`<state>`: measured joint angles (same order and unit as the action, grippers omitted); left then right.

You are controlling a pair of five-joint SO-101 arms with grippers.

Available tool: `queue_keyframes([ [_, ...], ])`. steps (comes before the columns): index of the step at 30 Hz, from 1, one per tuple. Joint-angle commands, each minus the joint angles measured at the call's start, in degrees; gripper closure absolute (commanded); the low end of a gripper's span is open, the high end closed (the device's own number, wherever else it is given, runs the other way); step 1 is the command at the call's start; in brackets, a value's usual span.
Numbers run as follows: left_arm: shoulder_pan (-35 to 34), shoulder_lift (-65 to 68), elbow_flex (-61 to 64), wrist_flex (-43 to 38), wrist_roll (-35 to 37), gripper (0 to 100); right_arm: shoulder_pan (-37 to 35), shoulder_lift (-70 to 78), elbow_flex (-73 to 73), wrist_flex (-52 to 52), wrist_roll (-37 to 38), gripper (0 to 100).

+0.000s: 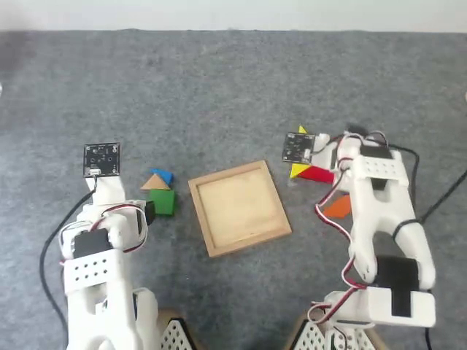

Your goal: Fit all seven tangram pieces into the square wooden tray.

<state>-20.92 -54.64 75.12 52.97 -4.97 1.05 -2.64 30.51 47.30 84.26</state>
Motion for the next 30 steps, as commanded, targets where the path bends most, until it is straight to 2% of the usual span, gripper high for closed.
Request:
queue_keyframes([
  [1, -0.4, -1.7, -0.3, -1.2, -0.8, 75, -2.9, 2.2, -8.5, 5.4, 3.5, 59.6],
  [6, -0.4, -1.7, -0.3, -1.2, -0.8, 75, -5.0, 14.2, -18.7, 12.4, 9.7, 59.5],
  [11, -0.4, -1.7, -0.3, -1.2, -0.8, 75, -4.3, 26.3, -26.9, 16.0, 10.5, 59.5],
  [18, -0.4, -1.7, -0.3, -1.2, -0.8, 75, -3.2, 30.3, -27.7, 15.9, 14.2, 61.0],
  [24, -0.4, -1.7, -0.3, -1.1, -0.8, 75, -1.5, 30.1, -27.5, 16.0, 13.9, 85.3],
  [28, -0.4, -1.7, -0.3, -1.1, -0.8, 75, -2.9, 30.3, -27.4, 16.0, 6.7, 96.9],
  [30, -0.4, -1.7, -0.3, -1.1, -0.8, 75, -3.2, 30.0, -27.6, 16.7, 2.8, 99.2],
])
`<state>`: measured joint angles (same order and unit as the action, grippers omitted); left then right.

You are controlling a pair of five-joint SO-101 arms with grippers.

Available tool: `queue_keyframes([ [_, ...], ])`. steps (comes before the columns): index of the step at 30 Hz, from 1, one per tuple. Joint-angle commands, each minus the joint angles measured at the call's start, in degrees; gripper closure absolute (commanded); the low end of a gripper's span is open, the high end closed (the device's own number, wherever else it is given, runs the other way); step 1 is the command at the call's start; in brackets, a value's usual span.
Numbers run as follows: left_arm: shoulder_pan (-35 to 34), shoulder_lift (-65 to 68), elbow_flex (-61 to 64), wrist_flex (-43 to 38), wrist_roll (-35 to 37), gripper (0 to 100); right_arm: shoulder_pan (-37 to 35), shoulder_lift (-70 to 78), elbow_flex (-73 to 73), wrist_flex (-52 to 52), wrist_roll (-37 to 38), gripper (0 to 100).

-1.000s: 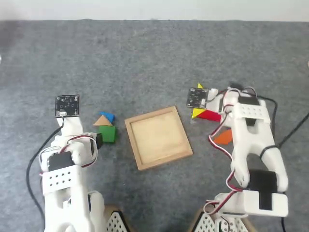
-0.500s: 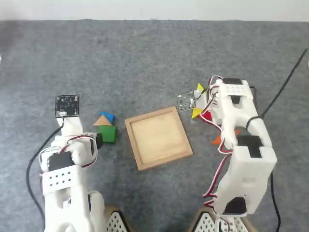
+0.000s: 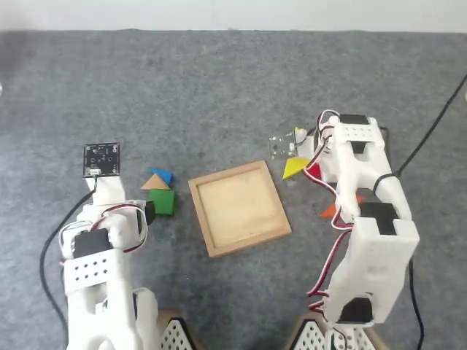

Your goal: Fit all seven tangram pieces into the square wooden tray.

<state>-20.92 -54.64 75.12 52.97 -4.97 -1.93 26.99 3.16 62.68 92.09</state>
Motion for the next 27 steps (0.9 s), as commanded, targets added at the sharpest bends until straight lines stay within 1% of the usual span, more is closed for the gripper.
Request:
queue_keyframes([
  [1, -0.4, -1.7, -0.3, -1.1, -0.8, 75, -0.3, 0.4, -0.7, 2.2, -6.2, 98.6],
  [7, -0.4, -1.7, -0.3, -1.1, -0.8, 75, 0.9, 0.4, -7.9, 11.5, -8.4, 99.1],
  [11, -0.4, -1.7, -0.3, -1.1, -0.8, 75, 1.9, 0.4, -13.1, 13.7, -15.6, 99.1],
  [13, -0.4, -1.7, -0.3, -1.1, -0.8, 75, 1.1, 0.4, -13.9, 14.2, -21.0, 99.1],
  [16, -0.4, -1.7, -0.3, -1.2, -0.8, 75, -1.7, 0.3, -14.4, 13.7, -35.6, 99.1],
  [19, -0.4, -1.7, -0.3, -1.1, -0.8, 75, -4.4, 0.3, -14.7, 11.8, -56.3, 98.9],
  [21, -0.4, -1.7, -0.3, -1.1, -0.8, 75, -5.3, 0.1, -15.9, 10.9, -68.4, 98.7],
  [24, -0.4, -1.6, -0.2, -1.0, -0.8, 75, -5.9, 0.0, -18.0, 10.3, -81.8, 98.7],
  [27, -0.4, -1.4, -0.2, -1.0, -0.8, 75, -7.3, 0.0, -19.3, 10.7, -92.8, 97.8],
])
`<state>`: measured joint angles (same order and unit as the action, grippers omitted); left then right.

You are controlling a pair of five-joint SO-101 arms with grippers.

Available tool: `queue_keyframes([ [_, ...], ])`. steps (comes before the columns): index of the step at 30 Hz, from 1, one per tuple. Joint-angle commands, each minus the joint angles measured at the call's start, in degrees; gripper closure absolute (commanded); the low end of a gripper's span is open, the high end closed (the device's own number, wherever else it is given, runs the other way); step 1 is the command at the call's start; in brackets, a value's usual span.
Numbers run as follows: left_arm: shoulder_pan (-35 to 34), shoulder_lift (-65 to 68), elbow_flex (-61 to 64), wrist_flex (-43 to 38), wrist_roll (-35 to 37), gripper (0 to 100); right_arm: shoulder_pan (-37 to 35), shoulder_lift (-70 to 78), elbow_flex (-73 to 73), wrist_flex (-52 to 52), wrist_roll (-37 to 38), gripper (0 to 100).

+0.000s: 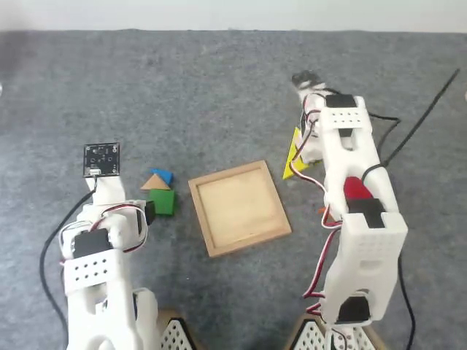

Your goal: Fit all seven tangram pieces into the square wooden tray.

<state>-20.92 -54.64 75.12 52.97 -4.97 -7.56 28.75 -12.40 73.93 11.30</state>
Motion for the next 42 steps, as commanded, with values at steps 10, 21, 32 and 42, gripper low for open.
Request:
queue_keyframes([
  [10, -0.2, -1.7, 0.9, -1.3, -0.8, 75, -4.7, 0.6, -4.0, -1.6, -44.8, 52.8],
  [21, -0.1, -1.7, 1.0, -1.2, -0.8, 75, -5.1, 8.2, -7.5, -12.8, -39.4, 52.7],
  [32, -0.1, -1.6, 1.0, -1.2, -0.8, 75, -4.6, 11.4, -9.3, -12.3, -39.0, 72.7],
  [42, -0.1, -1.7, 1.4, -1.3, -0.8, 75, -5.3, 10.9, -9.3, -7.3, -32.3, 70.0],
])
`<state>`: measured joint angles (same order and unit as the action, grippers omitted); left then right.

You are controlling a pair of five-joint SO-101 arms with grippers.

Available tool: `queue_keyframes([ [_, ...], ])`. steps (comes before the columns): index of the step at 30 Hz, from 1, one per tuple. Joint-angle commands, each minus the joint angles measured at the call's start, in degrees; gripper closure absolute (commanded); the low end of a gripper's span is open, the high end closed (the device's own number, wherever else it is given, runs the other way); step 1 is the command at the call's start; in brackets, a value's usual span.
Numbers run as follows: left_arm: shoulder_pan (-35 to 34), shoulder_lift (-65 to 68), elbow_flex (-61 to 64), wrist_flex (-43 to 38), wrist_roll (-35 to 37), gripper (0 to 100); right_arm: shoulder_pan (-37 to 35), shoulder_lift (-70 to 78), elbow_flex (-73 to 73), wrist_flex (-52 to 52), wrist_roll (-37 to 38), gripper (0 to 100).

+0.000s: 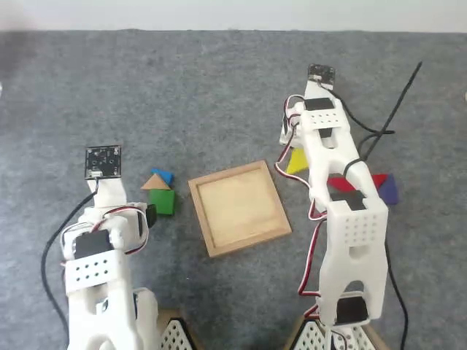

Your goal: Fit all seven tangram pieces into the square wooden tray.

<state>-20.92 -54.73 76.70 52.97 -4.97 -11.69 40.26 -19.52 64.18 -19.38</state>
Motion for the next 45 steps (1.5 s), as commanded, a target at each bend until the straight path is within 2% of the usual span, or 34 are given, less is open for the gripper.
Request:
queue_keyframes([
  [1, -0.1, -1.6, -0.1, -1.3, -0.8, 75, -1.5, -0.7, -2.2, 2.9, -2.0, 68.6],
  [8, -0.1, -1.6, 0.0, -1.3, -0.8, 75, -1.8, -1.3, -2.8, 8.4, -2.5, 67.7],
  [12, -0.1, -1.6, 0.0, -1.3, -0.8, 75, -0.9, -4.6, -3.4, 14.3, -8.9, 67.7],
  [17, 0.0, -1.6, 0.0, -1.3, -0.8, 75, -1.3, -6.1, -2.3, 14.7, -11.7, 67.5],
  [27, 0.0, -1.6, 0.0, -1.3, -0.9, 75, -2.1, -0.6, -2.4, 11.2, -11.8, 68.6],
  [33, 0.0, -1.6, 0.0, -1.3, -0.9, 75, -2.2, -0.6, -2.4, 11.0, -11.8, 85.9],
  [43, 0.0, -1.6, 0.0, -1.3, -0.9, 75, -2.0, -1.1, -3.1, 11.7, -11.0, 84.4],
  [45, 0.0, -1.6, 0.0, -1.3, -0.9, 75, 0.0, -3.4, -5.9, 16.0, -5.5, 84.4],
])
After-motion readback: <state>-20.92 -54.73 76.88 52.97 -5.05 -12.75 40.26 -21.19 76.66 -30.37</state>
